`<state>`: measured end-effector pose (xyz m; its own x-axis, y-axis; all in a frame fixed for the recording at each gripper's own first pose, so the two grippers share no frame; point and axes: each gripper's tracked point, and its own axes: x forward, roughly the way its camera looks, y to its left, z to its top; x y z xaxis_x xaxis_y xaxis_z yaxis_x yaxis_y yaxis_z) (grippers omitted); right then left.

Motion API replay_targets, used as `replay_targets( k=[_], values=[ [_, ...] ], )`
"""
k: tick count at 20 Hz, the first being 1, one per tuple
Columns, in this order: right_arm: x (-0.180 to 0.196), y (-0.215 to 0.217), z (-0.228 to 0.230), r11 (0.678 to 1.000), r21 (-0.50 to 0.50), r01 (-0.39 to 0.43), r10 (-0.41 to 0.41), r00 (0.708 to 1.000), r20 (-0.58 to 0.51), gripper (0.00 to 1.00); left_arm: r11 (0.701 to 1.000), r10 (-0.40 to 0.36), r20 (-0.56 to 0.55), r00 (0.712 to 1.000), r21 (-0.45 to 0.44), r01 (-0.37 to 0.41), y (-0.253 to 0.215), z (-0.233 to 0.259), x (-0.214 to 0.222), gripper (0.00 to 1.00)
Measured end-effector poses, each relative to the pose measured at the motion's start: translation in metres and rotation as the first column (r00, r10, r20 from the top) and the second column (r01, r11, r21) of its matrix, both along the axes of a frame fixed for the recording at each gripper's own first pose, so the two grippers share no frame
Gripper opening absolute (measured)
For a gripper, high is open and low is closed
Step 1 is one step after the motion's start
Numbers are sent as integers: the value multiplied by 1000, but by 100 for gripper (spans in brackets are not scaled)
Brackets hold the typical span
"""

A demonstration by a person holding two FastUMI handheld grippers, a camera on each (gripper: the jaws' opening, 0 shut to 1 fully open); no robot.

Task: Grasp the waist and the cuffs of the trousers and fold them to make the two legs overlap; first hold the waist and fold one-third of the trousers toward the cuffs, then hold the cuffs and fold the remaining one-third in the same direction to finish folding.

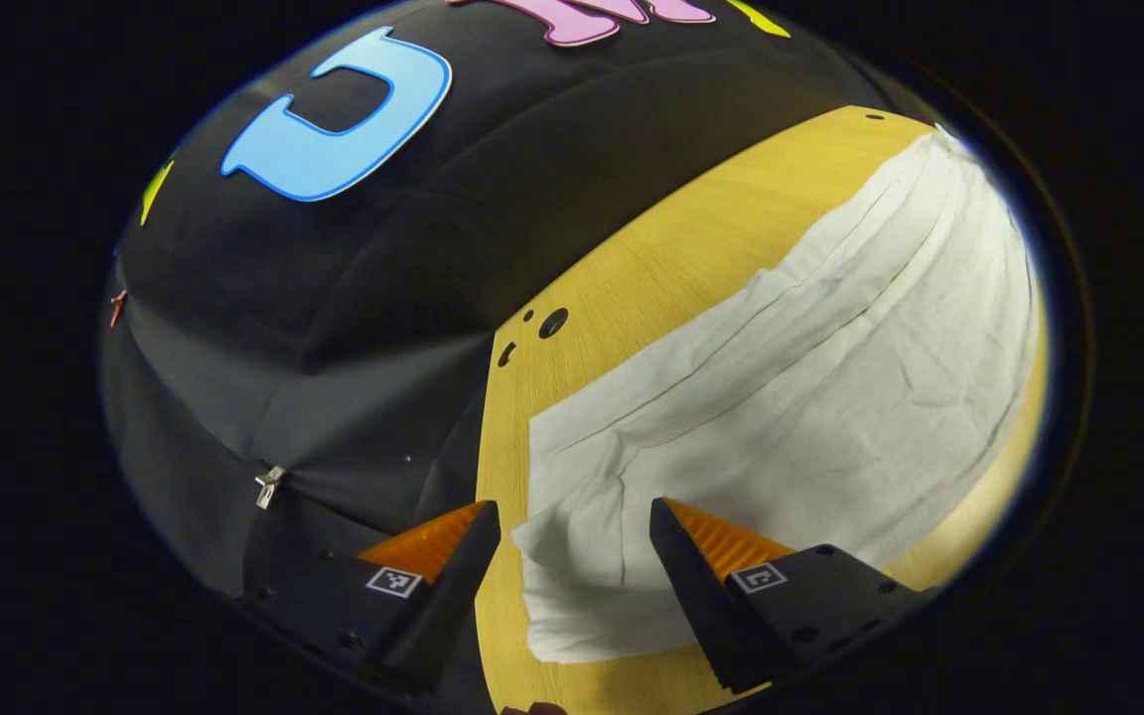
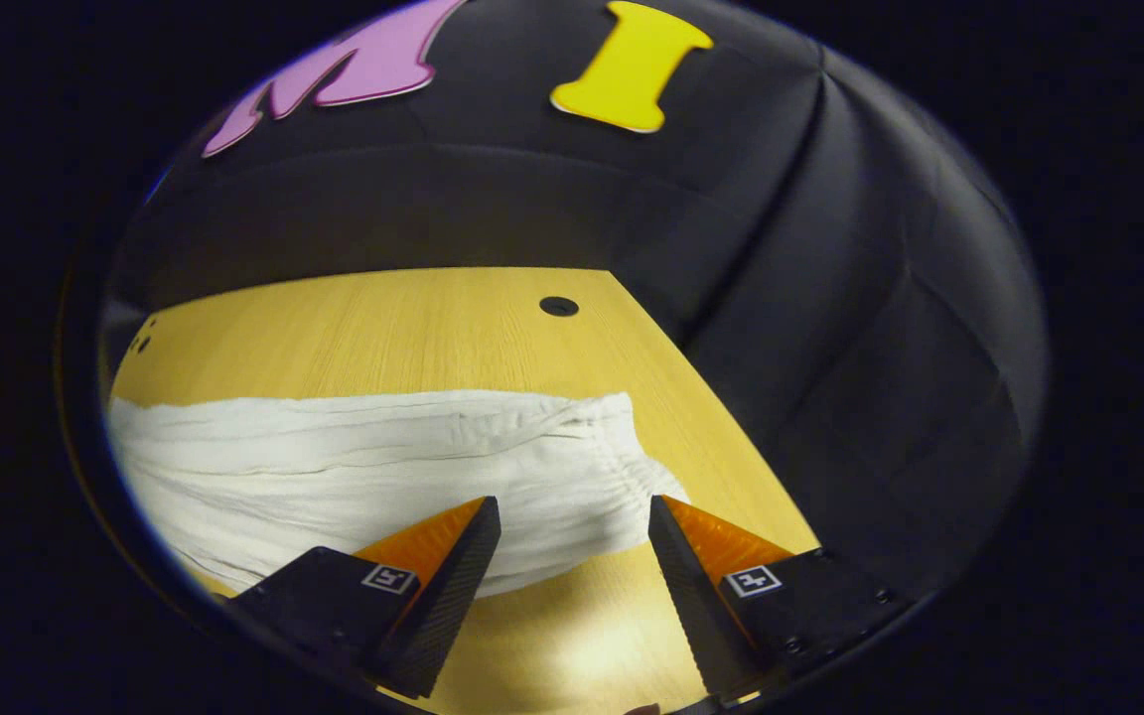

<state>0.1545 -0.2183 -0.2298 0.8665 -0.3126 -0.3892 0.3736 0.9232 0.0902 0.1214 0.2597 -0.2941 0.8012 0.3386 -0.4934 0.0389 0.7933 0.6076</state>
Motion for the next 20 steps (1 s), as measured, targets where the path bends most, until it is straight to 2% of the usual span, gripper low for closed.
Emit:
replay_targets(
  k=[3,5,7,9,11,12,13,14,15,17,18,19,20],
  values=[
    [5,-6,-23,982,180,57,-55,998,-15,96,998,-68,-41,997,10,68,-15,-16,-6,97],
    [9,-9,-32,947,302,108,-102,994,-33,96,997,-79,-72,994,9,79,-19,-29,-3,97],
    [17,-13,-39,881,440,174,-175,984,-40,96,997,-73,-85,994,4,74,-19,-36,-2,97],
    [21,-15,-41,791,565,234,-244,968,-59,98,997,-75,-90,993,-2,75,-19,-36,-5,95],
    [35,-30,-37,739,616,272,-313,949,-43,98,997,-82,-95,992,-17,80,-19,-38,-8,95],
    [34,-33,-38,725,622,294,-330,942,-60,98,996,-85,-96,992,-20,84,-18,-38,-9,95],
    [36,-39,-39,720,611,328,-360,930,-75,98,996,-88,-95,992,-19,87,-19,-38,-10,95],
    [35,-39,-40,722,595,352,-374,923,-92,93,996,-91,-95,991,-14,90,-19,-38,-10,95],
    [37,-41,-42,730,573,372,-381,918,-110,93,996,-93,-95,991,-7,92,-19,-39,-11,95],
    [31,-43,-45,768,486,418,-391,906,-160,84,996,-92,-94,991,1,93,-20,-39,-15,95],
    [31,-44,-45,785,467,408,-380,912,-158,82,996,-86,-92,992,-6,86,-21,-38,-18,95],
    [33,-43,-46,791,477,384,-359,922,-147,71,997,-77,-88,993,-18,76,-22,-39,-23,95],
    [32,-40,-44,776,515,363,-349,928,-127,50,997,-67,-85,994,-31,64,-21,-39,-26,96]
  ],
)
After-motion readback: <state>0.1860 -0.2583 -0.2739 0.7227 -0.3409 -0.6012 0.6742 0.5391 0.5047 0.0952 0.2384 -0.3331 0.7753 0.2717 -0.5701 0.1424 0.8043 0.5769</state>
